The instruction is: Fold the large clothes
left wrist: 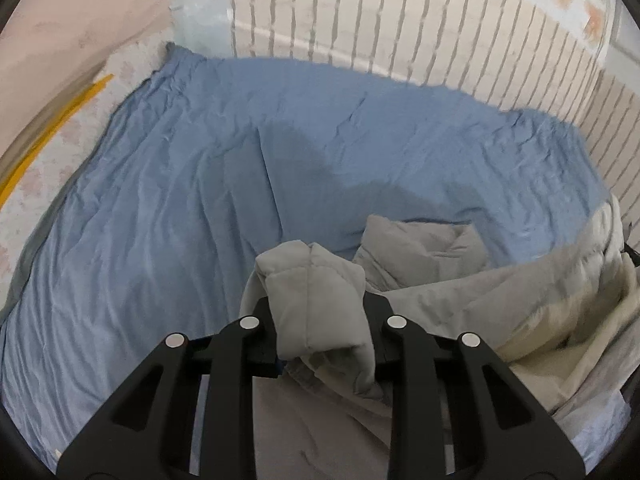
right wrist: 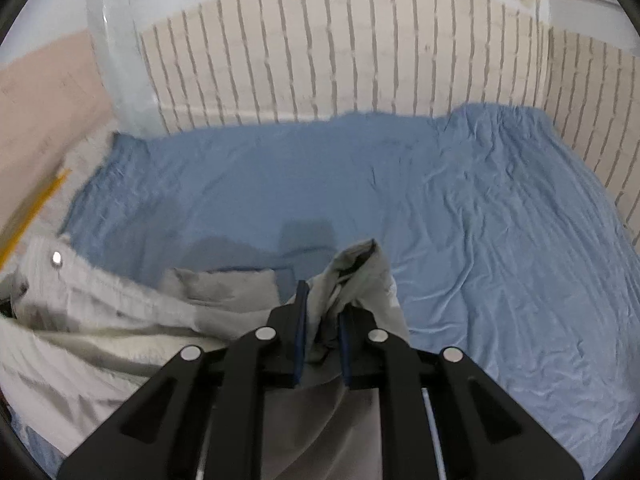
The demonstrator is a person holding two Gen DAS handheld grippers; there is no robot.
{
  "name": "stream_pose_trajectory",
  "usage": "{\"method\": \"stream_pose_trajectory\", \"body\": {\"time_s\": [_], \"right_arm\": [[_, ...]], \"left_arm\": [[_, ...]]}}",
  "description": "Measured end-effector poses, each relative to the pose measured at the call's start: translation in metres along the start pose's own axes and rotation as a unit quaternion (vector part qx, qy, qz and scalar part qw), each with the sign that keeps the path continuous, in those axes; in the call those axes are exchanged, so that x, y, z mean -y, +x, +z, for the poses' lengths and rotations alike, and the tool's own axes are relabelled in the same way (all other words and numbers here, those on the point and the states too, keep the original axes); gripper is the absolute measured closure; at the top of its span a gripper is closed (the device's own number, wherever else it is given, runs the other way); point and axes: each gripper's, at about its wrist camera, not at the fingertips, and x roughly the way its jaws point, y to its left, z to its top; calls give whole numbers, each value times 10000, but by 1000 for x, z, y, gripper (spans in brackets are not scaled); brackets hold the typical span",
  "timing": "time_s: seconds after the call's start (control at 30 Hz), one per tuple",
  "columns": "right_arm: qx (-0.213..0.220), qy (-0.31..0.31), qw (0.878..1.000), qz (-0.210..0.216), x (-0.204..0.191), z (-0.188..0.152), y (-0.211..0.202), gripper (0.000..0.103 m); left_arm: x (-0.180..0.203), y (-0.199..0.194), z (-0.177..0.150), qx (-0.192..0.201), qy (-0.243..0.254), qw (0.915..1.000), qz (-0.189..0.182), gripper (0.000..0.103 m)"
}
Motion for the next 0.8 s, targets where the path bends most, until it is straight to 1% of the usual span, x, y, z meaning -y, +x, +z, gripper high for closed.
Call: {"method": "stream_pose_trajectory", "body": {"time_s": [0.07, 0.17, 0.33, 0.43, 0.5, 0.53, 0.57, 0.6, 0.63, 0.67, 0.7, 0.73, 0.77, 0.8], "right_arm": [[-190, 113, 9998, -10, 4, -6, 24, 90], [-465, 322, 9984, 2, 12, -17, 55, 90], [-607, 236, 9979, -49, 11, -25, 76, 90], [-798, 278, 9964, 9, 14, -26, 88, 89], [-914, 337, 9952, 125, 17, -24, 91, 85], [-968, 396, 9943, 187, 19, -23, 91, 82], [-1025, 491, 9931, 295, 23, -21, 88, 81], [-1075, 584, 9917, 384, 27, -20, 84, 77], [-1112, 690, 9903, 463, 31, -19, 80, 72], [-1144, 790, 9888, 539, 35, -18, 76, 70], [-1168, 895, 9871, 628, 38, -17, 73, 66], [-1182, 989, 9856, 703, 42, -17, 69, 62], [-1193, 1072, 9842, 752, 45, -17, 64, 57], [-1188, 1114, 9836, 772, 47, -17, 60, 49]], "left_arm": [[5, 30, 2, -182, 103, 9998, 54, 77], [8, 61, 1, -367, 230, 9990, 125, 77], [15, 81, -2, -465, 355, 9981, 180, 76], [14, 88, -2, -564, 358, 9976, 162, 74], [14, 92, -1, -697, 349, 9969, 109, 70], [11, 90, 0, -767, 321, 9965, 38, 64], [9, 84, 0, -793, 255, 9965, -61, 61], [7, 81, 0, -787, 213, 9966, -95, 51], [2, 71, 2, -760, 101, 9969, -205, 39], [-2, 62, 2, -704, 49, 9972, -235, 31], [-3, 54, 3, -631, 41, 9977, -234, 14], [-4, 43, 3, -471, 66, 9987, -165, 3], [-5, 31, 2, -301, 134, 9994, -134, 3], [-4, 25, 2, -273, 191, 9994, -130, 3]]}}
